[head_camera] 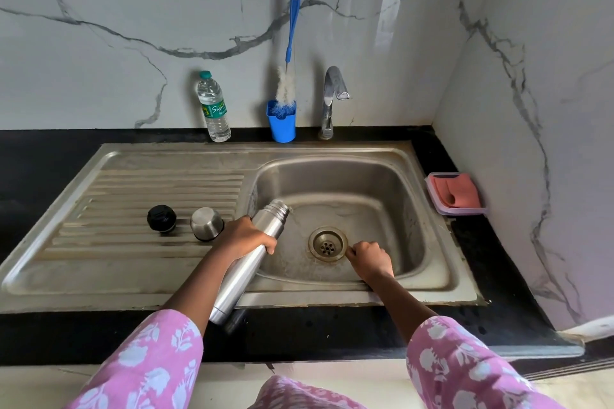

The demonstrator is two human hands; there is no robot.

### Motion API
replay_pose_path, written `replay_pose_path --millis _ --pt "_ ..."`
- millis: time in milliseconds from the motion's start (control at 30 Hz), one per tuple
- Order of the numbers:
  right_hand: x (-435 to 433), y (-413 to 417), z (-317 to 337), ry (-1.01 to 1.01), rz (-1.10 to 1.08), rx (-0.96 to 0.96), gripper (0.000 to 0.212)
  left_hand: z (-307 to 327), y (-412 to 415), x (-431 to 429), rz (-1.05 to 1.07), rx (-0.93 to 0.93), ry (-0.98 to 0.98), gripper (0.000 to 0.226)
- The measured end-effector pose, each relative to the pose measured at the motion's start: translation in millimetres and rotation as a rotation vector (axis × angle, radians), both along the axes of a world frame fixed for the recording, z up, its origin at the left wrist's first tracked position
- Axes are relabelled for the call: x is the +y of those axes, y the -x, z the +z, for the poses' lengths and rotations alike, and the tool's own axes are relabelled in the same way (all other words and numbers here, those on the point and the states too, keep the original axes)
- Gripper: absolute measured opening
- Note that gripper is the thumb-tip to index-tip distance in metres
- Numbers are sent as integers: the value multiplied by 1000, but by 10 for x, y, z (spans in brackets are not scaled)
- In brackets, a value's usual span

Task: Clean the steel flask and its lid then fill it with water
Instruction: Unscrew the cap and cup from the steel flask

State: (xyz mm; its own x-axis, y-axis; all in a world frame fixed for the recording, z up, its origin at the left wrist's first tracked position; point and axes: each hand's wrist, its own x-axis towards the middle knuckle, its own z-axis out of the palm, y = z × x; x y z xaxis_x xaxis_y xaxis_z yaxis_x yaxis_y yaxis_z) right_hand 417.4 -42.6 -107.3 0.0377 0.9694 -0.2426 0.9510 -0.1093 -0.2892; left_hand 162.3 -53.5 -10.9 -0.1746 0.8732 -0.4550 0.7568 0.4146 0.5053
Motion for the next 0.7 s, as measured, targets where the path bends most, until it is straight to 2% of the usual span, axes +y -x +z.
replay_pose_path --millis 300,700 --pt "13 -1 3 -1 10 -17 39 -14 -20 1 -14 27 22 56" --pt "2 -4 25 -4 -6 14 38 27 2 -11 25 -12 14 51"
